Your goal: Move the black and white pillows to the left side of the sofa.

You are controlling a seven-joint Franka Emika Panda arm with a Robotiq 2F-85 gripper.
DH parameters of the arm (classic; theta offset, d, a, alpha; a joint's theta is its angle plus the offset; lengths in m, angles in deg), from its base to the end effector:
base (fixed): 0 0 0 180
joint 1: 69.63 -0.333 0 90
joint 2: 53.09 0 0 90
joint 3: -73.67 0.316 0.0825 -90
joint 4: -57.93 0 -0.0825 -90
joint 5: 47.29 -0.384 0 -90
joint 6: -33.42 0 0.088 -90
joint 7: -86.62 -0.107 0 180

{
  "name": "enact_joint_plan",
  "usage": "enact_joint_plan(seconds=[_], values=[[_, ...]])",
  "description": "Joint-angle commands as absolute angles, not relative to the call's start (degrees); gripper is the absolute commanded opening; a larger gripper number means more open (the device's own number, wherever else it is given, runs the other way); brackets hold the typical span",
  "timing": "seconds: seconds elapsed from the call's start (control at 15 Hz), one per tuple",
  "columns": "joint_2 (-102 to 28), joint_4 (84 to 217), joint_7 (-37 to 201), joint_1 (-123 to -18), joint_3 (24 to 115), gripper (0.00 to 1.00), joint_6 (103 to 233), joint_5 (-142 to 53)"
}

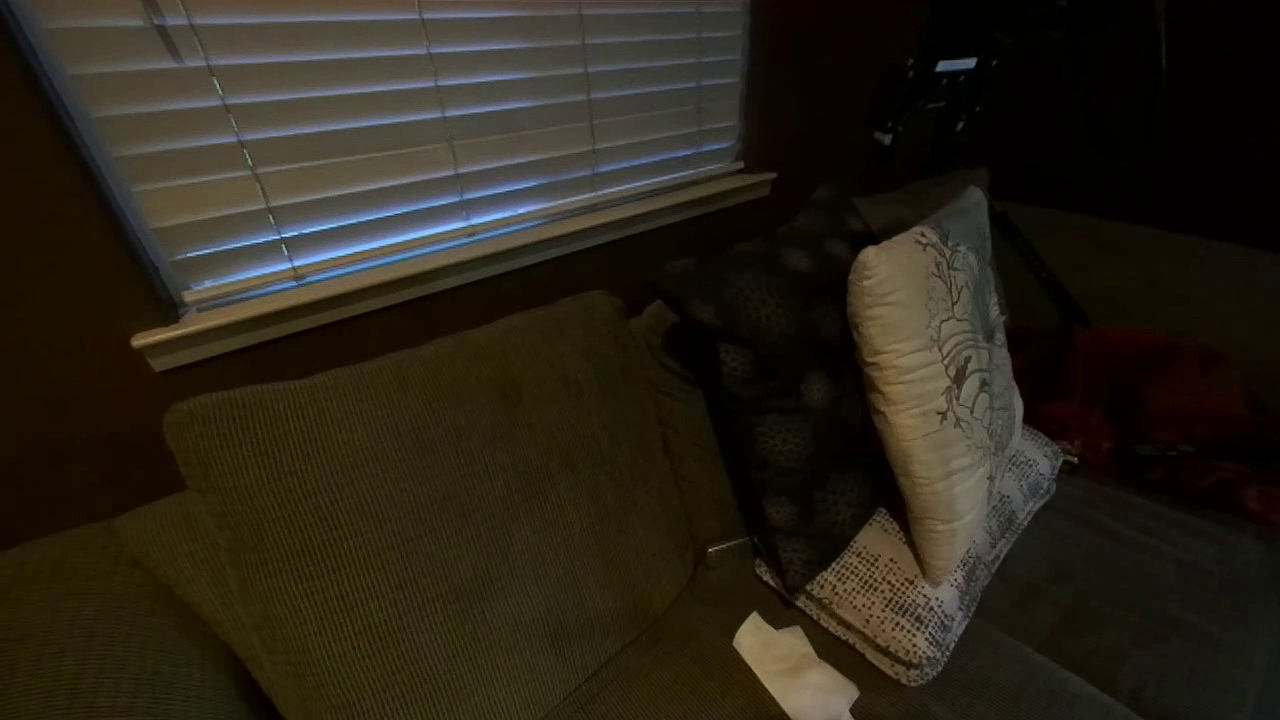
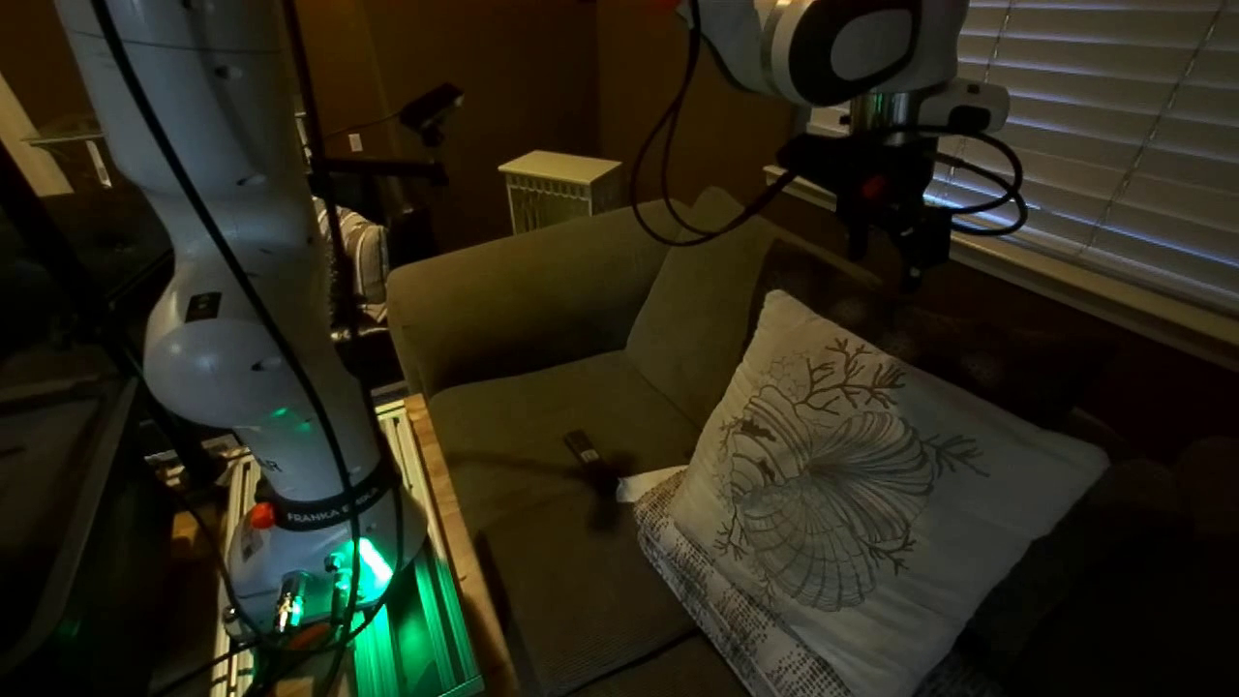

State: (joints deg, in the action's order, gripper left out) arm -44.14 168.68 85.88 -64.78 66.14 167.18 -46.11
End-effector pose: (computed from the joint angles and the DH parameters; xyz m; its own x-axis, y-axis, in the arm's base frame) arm 0.6026 -0.1295 0.4321 0.9488 -0.2002 0.2442 -0.2150 -0.9760 0.0351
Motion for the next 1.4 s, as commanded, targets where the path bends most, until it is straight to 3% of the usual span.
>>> enact_joint_plan(seconds=[0.0,0.6,1.33], values=[[-41.7,166.9,87.3,-64.0,67.0,1.00,167.1,-47.6],[-32.4,158.4,87.3,-64.2,69.0,1.00,170.7,-50.5],[-18.6,142.3,80.8,-65.1,69.5,1.00,165.8,-52.5]])
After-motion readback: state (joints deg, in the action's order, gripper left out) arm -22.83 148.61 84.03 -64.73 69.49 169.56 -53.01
